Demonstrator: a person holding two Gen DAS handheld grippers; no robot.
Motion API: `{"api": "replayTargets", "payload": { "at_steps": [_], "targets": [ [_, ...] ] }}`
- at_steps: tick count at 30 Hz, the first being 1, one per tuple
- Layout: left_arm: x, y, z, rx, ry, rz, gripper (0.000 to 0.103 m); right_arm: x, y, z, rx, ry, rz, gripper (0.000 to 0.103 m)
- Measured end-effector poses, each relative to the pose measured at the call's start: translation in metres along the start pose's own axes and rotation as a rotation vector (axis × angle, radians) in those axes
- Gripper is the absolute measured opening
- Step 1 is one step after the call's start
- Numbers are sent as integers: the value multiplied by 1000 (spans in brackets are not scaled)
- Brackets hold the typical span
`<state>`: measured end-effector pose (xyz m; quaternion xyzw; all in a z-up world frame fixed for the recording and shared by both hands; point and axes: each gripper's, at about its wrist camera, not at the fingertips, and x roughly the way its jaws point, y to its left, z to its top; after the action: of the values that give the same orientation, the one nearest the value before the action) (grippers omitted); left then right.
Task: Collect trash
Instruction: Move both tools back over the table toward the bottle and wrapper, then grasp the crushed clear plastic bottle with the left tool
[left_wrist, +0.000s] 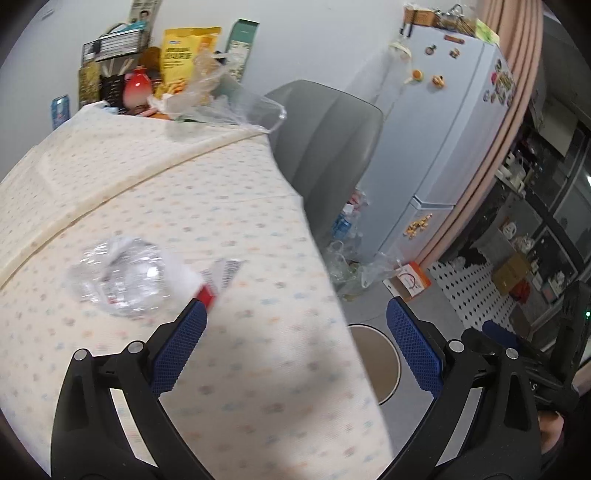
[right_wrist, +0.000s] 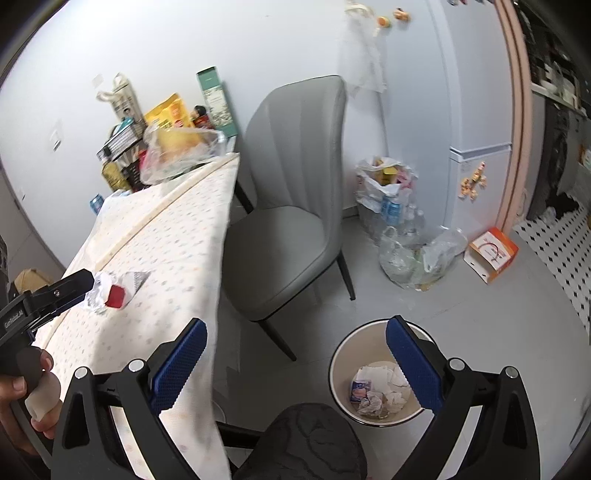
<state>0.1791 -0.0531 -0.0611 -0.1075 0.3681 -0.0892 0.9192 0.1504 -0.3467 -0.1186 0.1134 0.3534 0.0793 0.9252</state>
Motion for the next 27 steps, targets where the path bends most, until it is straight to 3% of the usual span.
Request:
{"api": "replayTargets", "payload": {
  "at_steps": [10,15,27],
  "targets": [
    [-30,79,-3,-74,-59,58,96,9,59,5,-75,17,32,95],
    [-21,113,2,-133,-29,126,91,16,79,3,-95,21,78,95],
    [9,145,4,-218,7,138,86,23,84,6,-107,29,95,95]
  ]
}}
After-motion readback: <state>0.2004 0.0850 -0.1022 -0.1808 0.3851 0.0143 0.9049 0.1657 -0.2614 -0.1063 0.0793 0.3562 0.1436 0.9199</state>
